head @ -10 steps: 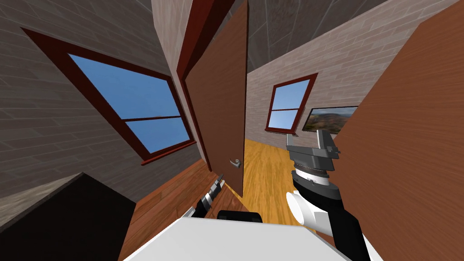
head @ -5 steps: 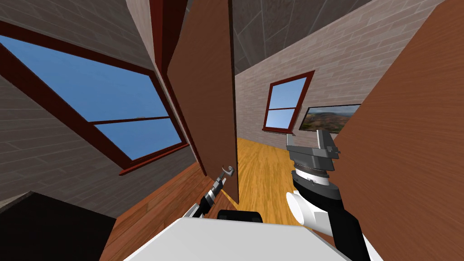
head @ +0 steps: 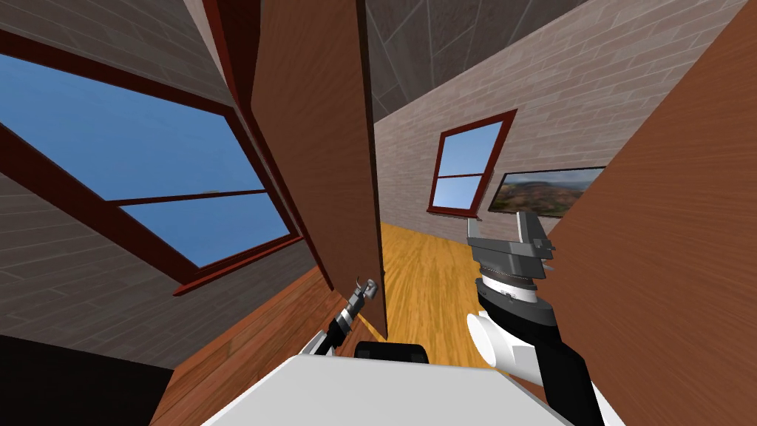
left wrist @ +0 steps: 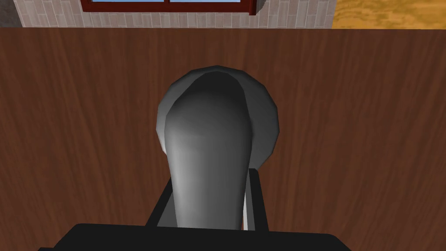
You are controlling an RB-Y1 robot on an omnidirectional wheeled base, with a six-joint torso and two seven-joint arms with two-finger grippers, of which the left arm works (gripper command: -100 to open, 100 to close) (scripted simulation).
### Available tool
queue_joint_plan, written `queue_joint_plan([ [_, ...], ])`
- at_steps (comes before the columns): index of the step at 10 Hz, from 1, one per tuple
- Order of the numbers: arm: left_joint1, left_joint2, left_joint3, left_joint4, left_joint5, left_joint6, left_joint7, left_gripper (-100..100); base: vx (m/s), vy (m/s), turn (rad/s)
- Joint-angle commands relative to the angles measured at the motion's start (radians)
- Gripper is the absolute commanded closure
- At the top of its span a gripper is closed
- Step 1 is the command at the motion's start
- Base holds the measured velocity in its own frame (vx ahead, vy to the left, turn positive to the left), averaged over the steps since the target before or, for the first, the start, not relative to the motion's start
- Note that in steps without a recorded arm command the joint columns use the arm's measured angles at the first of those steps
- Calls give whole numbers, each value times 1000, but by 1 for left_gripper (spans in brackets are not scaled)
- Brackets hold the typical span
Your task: Push the door open
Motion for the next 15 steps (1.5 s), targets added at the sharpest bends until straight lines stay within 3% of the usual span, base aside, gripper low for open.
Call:
queue_joint_plan([
  [1, 1, 0, -1, 0, 0, -1, 0, 100, -22, 12, -10],
  [4, 1, 0, -1, 0, 0, -1, 0, 100, -7, 4, 3],
  [15, -36, -58, 134, 66, 50, 30, -74, 100, 124, -103, 35],
])
